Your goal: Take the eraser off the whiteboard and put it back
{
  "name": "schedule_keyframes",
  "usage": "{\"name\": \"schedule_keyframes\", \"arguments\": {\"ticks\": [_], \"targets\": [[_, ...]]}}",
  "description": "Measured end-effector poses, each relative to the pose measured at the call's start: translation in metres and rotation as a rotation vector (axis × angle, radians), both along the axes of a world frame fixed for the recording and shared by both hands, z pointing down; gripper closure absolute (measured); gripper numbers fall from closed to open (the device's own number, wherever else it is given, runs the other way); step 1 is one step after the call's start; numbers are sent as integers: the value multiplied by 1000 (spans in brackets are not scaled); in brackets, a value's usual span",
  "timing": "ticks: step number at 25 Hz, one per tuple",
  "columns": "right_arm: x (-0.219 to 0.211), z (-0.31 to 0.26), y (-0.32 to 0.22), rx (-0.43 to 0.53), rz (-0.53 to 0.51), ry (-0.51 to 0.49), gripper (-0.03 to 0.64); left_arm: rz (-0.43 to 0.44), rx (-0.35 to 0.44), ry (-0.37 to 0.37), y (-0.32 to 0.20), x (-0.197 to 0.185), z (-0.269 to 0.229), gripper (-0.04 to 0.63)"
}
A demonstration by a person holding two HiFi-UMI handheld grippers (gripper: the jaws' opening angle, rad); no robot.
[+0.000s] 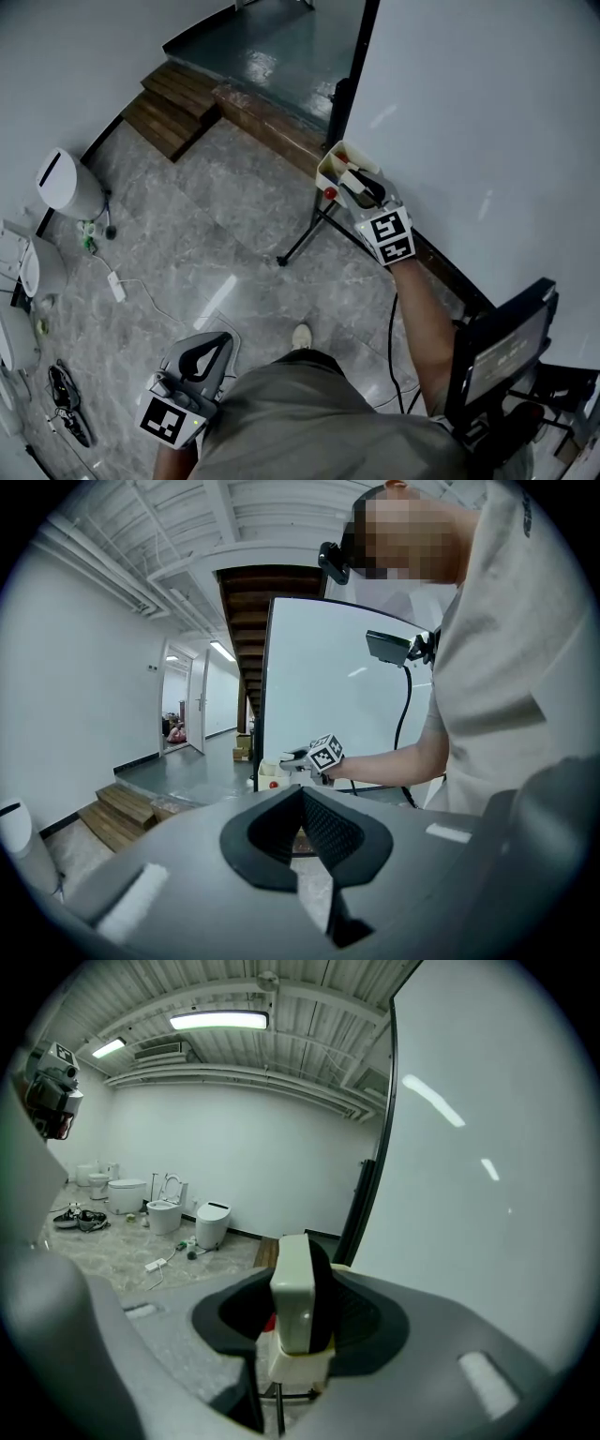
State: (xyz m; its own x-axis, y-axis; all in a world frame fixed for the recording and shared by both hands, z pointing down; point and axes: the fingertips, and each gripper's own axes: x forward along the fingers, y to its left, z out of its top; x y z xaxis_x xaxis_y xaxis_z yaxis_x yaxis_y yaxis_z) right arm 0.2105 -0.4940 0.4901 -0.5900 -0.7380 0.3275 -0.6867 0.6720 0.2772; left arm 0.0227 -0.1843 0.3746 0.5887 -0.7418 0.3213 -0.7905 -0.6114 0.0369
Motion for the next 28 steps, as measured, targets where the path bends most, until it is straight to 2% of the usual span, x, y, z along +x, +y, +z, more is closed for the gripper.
{"name": "schedule_keyframes", "arguments": {"ticks": [3, 12, 19, 28], "targets": [[-2, -19, 12, 30, 13, 3, 456, 20, 16, 6, 12, -6, -3, 589], [-5, -52, 19, 77, 28, 3, 456, 56, 34, 22, 4, -17, -2, 589], [-36, -93, 93, 116, 37, -2, 456, 112, 51, 53, 49, -45, -6, 589], [-88, -132, 184, 152, -1, 7, 457, 168, 71, 87, 86, -81, -5, 589]]}}
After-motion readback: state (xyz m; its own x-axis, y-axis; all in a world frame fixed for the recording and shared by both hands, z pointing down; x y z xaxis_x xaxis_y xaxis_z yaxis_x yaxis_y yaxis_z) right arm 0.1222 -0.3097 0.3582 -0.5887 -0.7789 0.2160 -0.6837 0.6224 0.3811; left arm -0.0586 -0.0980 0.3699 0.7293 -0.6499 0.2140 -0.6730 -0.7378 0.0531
